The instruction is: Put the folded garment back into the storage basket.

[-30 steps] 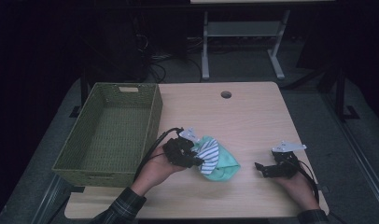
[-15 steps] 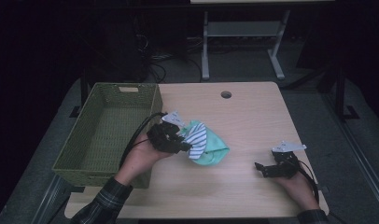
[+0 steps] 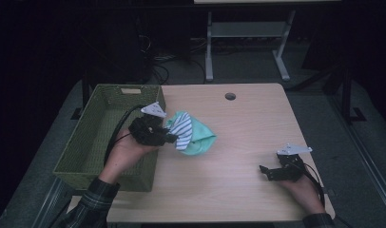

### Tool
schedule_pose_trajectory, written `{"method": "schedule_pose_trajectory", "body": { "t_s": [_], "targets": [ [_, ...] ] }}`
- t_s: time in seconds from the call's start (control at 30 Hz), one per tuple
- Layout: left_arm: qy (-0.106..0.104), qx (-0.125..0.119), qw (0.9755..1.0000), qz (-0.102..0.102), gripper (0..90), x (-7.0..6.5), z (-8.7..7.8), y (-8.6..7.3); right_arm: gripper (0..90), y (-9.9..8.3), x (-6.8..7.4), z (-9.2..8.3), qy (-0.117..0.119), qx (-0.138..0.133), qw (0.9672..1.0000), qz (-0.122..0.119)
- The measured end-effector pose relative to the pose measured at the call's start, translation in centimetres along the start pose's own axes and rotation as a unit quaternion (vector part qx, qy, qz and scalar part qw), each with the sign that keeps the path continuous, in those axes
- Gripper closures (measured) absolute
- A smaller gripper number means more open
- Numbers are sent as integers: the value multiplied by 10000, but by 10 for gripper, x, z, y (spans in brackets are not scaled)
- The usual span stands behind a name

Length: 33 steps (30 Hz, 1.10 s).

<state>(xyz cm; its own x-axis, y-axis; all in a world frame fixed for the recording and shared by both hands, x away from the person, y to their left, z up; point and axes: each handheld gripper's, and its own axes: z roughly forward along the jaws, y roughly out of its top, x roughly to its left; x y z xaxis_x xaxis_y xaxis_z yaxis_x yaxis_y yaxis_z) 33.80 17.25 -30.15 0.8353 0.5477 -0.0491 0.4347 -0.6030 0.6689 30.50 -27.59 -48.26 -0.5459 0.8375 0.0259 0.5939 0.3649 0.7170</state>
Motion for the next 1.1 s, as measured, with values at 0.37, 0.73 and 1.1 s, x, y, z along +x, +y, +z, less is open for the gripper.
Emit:
{"method": "schedule_pose_trajectory", "body": {
  "t_s": [0.37,0.73,1.1],
  "targets": [
    [527,-125,9981,-303,728,26,-34,-13,92,0,0,0,-1,0,10000,1],
    [872,-221,9935,-703,728,50,-52,-34,91,0,0,0,-2,-2,10000,1],
    [1162,-273,9869,-1086,728,69,-65,-58,92,0,0,0,-1,-2,10000,-3]
  ]
}}
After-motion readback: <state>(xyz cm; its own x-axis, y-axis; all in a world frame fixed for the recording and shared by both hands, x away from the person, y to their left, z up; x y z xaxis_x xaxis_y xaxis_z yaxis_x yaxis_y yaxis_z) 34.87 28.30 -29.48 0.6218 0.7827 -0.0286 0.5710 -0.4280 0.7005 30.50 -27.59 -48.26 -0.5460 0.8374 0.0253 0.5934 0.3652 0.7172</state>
